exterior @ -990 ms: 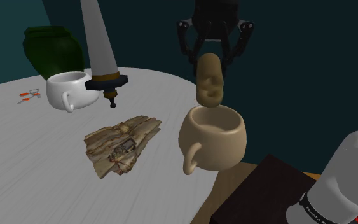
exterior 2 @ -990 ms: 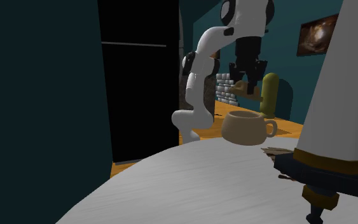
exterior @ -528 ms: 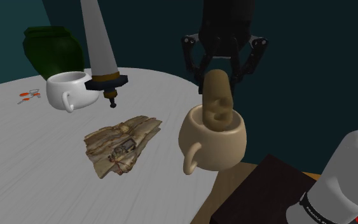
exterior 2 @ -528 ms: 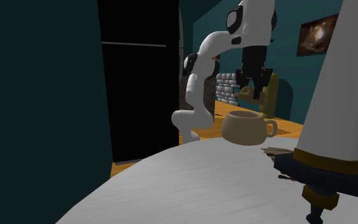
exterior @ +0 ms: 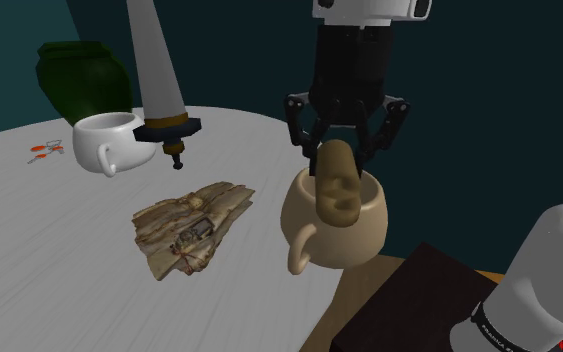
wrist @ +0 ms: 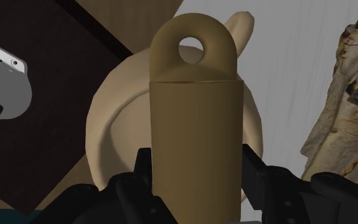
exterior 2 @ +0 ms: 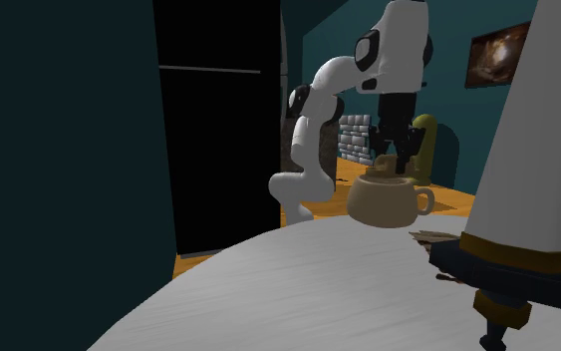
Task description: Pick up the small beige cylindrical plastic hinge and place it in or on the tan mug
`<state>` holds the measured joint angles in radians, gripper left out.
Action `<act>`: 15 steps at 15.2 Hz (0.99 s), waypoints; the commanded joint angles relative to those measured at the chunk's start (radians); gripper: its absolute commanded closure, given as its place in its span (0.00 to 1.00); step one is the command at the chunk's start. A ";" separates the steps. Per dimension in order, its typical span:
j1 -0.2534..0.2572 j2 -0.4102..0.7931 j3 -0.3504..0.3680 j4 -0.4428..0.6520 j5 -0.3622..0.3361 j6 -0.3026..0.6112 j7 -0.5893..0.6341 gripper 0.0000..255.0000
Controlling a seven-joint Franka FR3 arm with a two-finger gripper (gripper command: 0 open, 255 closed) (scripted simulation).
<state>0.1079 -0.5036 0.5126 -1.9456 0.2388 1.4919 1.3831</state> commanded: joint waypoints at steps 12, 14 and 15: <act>0.003 -0.007 0.000 -0.025 0.003 0.018 -0.002 0.00; 0.003 -0.007 0.001 -0.025 0.003 0.018 -0.002 0.00; 0.000 0.005 -0.001 0.018 -0.002 -0.014 0.002 0.00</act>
<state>0.1089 -0.5020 0.5130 -1.9461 0.2385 1.4936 1.3840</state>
